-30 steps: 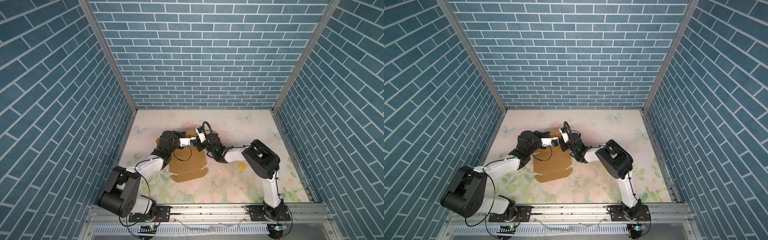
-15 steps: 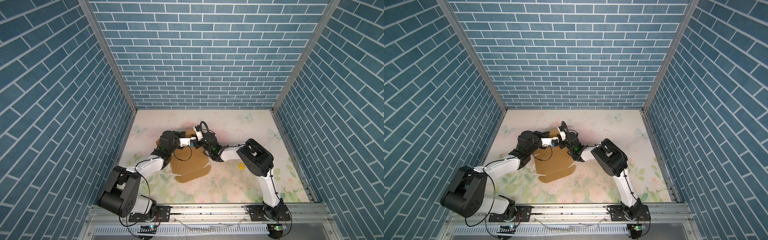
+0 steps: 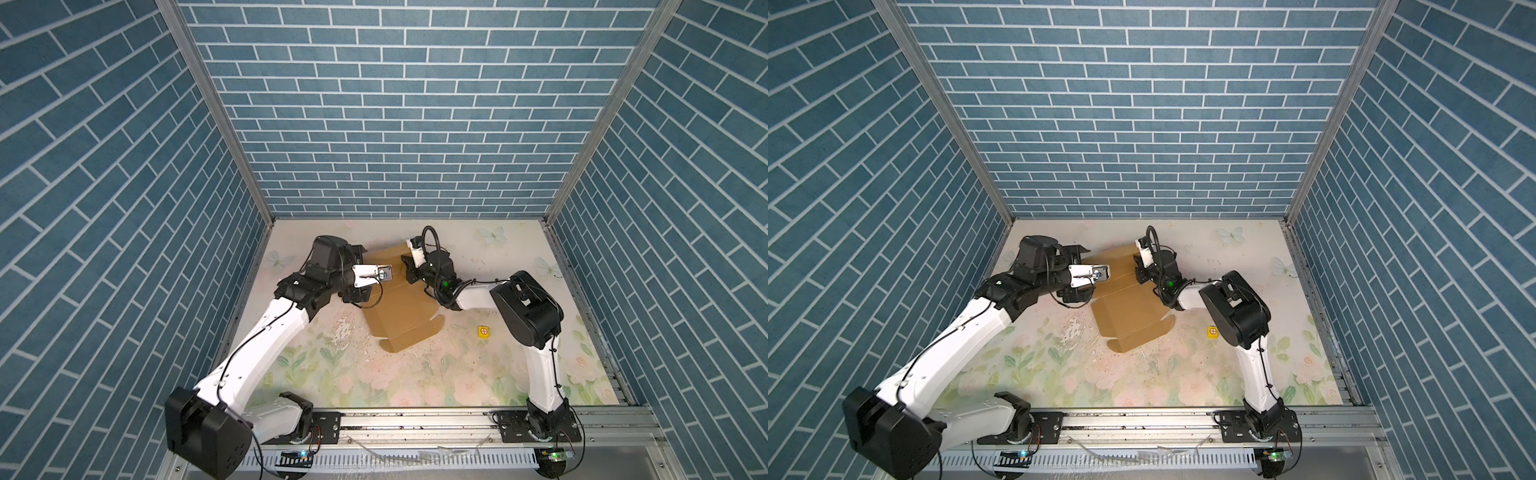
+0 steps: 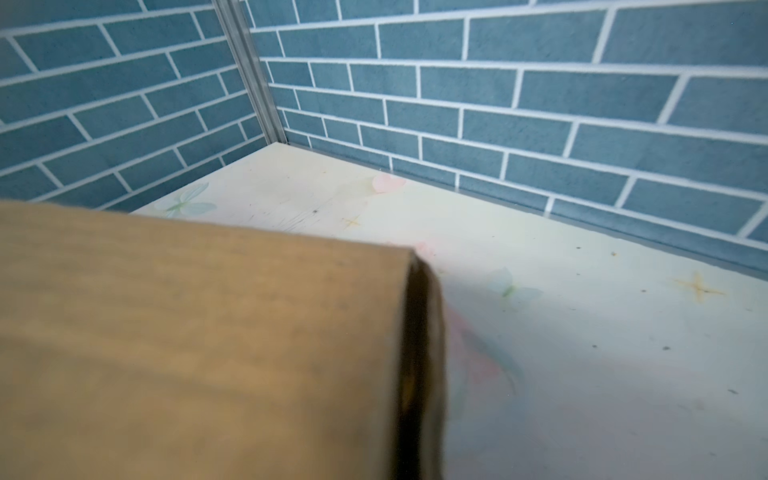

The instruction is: Fold the paper box

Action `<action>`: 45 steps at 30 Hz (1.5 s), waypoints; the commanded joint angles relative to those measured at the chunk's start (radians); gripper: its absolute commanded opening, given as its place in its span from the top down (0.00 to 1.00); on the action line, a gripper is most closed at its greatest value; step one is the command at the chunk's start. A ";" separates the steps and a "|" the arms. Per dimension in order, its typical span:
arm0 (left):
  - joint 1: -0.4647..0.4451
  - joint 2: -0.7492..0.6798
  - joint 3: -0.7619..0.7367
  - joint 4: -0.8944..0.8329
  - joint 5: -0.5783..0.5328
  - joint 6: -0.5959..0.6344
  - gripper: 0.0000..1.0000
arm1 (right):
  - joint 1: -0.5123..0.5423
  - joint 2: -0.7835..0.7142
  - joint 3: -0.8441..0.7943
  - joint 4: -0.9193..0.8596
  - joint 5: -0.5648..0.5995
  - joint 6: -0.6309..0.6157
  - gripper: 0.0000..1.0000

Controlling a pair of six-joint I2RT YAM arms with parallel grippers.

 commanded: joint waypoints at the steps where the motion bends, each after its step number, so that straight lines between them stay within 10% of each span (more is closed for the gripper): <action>1: 0.001 -0.011 0.083 -0.291 0.041 -0.265 0.00 | -0.014 -0.067 -0.015 -0.010 -0.149 -0.024 0.99; 9: 0.116 0.037 0.195 -0.197 0.069 -0.764 0.01 | -0.011 -0.043 0.034 -0.116 -0.493 -0.065 0.99; 21: 0.179 0.228 0.093 -0.062 0.291 -1.119 0.07 | 0.081 -0.015 0.002 -0.173 -0.432 -0.156 0.97; 45: 0.176 0.416 0.008 0.089 0.372 -1.267 0.18 | 0.138 0.014 -0.023 -0.113 -0.323 -0.198 0.96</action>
